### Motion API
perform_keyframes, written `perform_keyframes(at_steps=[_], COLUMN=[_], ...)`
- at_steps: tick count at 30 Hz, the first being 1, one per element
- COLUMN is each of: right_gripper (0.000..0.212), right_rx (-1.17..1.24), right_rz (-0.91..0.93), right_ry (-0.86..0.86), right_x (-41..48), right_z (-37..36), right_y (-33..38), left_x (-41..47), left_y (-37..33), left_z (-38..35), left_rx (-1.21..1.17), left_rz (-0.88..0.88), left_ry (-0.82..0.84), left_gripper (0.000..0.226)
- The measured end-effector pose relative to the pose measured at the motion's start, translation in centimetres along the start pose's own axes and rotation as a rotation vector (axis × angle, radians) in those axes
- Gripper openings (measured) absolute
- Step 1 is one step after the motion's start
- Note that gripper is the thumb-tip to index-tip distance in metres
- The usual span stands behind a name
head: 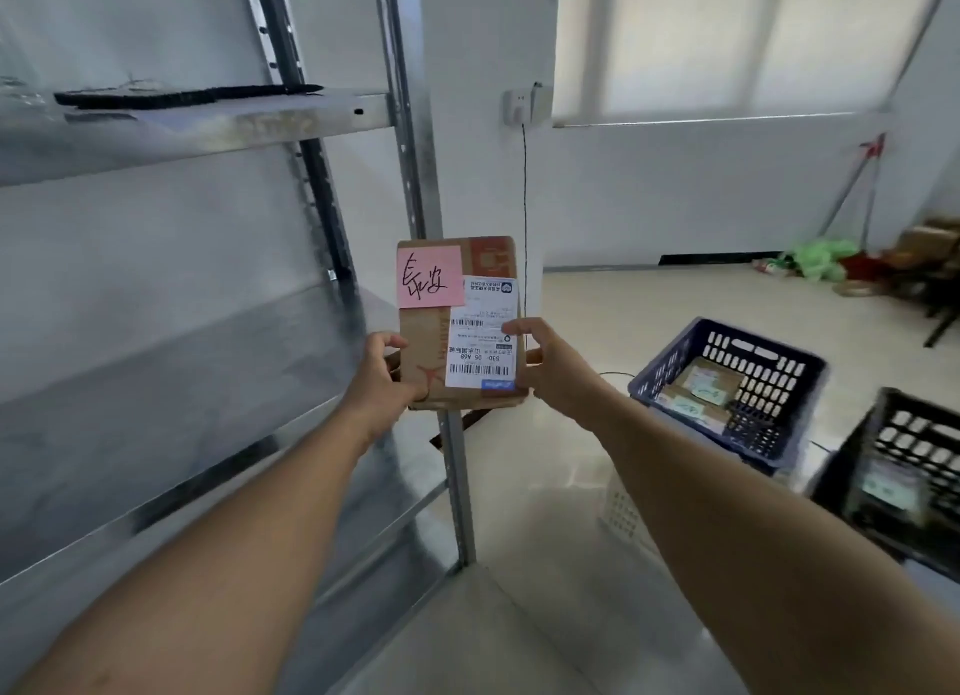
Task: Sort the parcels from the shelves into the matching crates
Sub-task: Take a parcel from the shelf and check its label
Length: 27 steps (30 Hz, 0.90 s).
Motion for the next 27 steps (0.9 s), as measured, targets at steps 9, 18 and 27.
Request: perform_keyframes(at_steps=[9,18,27], right_gripper=[0.060,0.065,0.071], right_rx=[0.043,0.070,0.050], right_rz=[-0.138,-0.246,-0.316], right_ry=[-0.192,-0.300,-0.443], right_x=[-1.7,-0.4,3.4], right_z=[8.4,15.9,24.9], right_y=[-7.0,-12.6,-15.7], left_x=[2.8,8.7,17.9], left_y=[-1.2,-1.0,-3.5], left_z=[-10.4,-20.5,-30.9], left_rx=[0.058,0.058,0.025], left_rz=[-0.121,-0.196,-0.295], left_ry=[0.292,0.485,0.691], left_gripper=[0.075,0.074,0.074])
Point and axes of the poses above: each hand's wrist, its own x-axis towards the middle knuckle, its own z-axis out of the back of the hand, y = z × x, the point moved 3 cm from there along x, towards the middle knuckle, and after that the axes turned 5 degrees about -z, right-handed, at the moved point
